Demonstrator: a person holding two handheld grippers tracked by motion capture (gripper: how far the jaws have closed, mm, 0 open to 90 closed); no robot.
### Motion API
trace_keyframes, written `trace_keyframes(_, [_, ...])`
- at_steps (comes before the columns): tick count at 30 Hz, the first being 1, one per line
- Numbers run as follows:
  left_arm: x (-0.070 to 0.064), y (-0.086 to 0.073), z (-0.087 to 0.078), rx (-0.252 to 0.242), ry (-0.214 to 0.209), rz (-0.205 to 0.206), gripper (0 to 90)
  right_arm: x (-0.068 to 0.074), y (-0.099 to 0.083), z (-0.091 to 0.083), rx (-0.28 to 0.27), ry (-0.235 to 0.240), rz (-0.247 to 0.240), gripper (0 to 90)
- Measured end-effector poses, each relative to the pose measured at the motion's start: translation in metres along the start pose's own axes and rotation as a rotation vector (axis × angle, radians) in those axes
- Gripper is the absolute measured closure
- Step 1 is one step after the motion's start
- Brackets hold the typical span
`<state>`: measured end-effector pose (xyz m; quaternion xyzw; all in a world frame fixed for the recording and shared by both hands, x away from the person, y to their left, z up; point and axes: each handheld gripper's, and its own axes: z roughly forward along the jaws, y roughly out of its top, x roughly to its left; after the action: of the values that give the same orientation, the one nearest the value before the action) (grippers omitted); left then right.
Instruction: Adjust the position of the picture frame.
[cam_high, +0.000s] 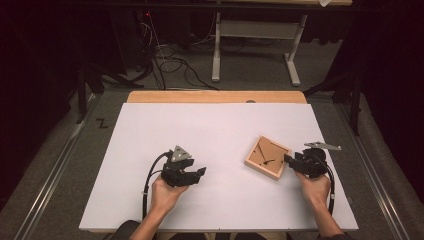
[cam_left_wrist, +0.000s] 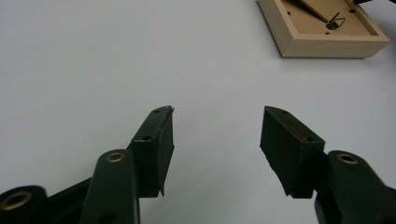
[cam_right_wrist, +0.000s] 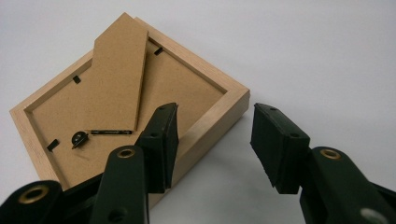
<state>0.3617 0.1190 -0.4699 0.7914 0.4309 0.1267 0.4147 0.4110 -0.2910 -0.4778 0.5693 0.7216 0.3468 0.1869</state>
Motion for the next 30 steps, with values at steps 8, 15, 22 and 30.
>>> trace_keyframes(8, [-0.011, 0.017, 0.019, 0.01, -0.001, 0.031, 45.1, 0.002, 0.0, 0.004, 0.018, 0.04, -0.015, 62.0])
trace_keyframes(15, [-0.022, 0.03, 0.033, 0.019, -0.019, 0.043, 44.9, 0.002, 0.0, 0.004, 0.023, 0.05, -0.009, 62.4])
trace_keyframes(22, [-0.031, 0.038, 0.05, 0.019, -0.039, 0.041, 45.7, 0.001, 0.0, 0.006, 0.035, 0.056, 0.005, 59.3])
trace_keyframes(30, [-0.042, 0.044, 0.068, 0.036, -0.05, 0.06, 45.7, -0.001, 0.0, 0.006, 0.04, 0.072, 0.031, 58.8])
